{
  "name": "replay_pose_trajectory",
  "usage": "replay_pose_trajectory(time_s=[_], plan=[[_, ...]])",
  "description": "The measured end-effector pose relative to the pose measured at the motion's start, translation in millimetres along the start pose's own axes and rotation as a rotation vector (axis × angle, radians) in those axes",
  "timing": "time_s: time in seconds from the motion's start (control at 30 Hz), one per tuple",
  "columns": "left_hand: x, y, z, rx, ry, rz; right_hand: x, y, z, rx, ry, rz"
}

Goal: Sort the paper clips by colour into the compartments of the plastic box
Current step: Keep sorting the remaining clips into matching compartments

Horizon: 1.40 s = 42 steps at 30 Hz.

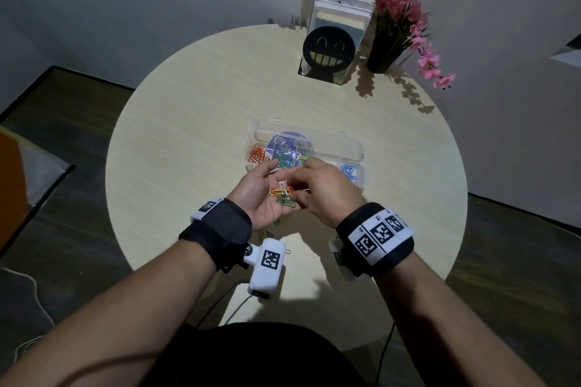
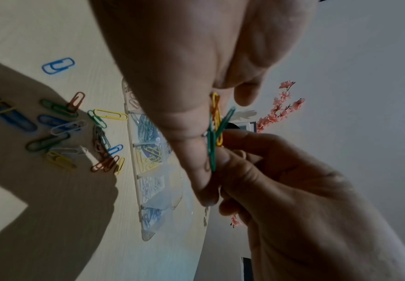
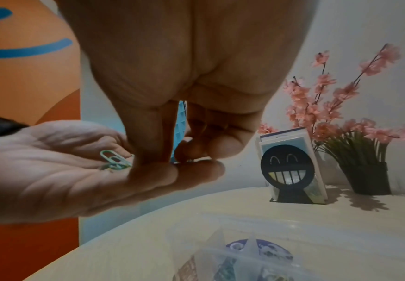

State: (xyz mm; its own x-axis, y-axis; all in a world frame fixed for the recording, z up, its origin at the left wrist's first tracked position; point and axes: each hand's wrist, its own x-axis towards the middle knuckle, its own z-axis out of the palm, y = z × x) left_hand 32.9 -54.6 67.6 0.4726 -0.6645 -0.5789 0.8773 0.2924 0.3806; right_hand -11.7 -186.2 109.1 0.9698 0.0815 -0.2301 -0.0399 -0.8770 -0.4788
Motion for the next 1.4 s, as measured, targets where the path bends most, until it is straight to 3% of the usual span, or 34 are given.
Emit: replay_pose_trajectory(time_s=[0.73,1.03,1.27,1.33,1.4], plan=[[-7.8,11.8,-23.1,-0.019,0.037,-0.003,16.5,-15.4,0.0,-0.096,-0.098,-0.035],[-20.9,35.0,-58.0,-0.125,0.055,0.049,77.0,-17.4,0.0,0.257,0.060,0.148],[-21.8,49.2,-72.3,-0.145,0.088,0.080,128.5,-22.5,10.8,0.082,0.023,0.287],[-20.5,51.6,-75.1,-0.145,0.099,0.088,125.2,-26.7,10.1,0.060,0.030,0.247],[-18.6,53.5,-76.1,-0.138,0.115,0.094,111.1,-37.2,8.1,0.075,-0.025,0.106]])
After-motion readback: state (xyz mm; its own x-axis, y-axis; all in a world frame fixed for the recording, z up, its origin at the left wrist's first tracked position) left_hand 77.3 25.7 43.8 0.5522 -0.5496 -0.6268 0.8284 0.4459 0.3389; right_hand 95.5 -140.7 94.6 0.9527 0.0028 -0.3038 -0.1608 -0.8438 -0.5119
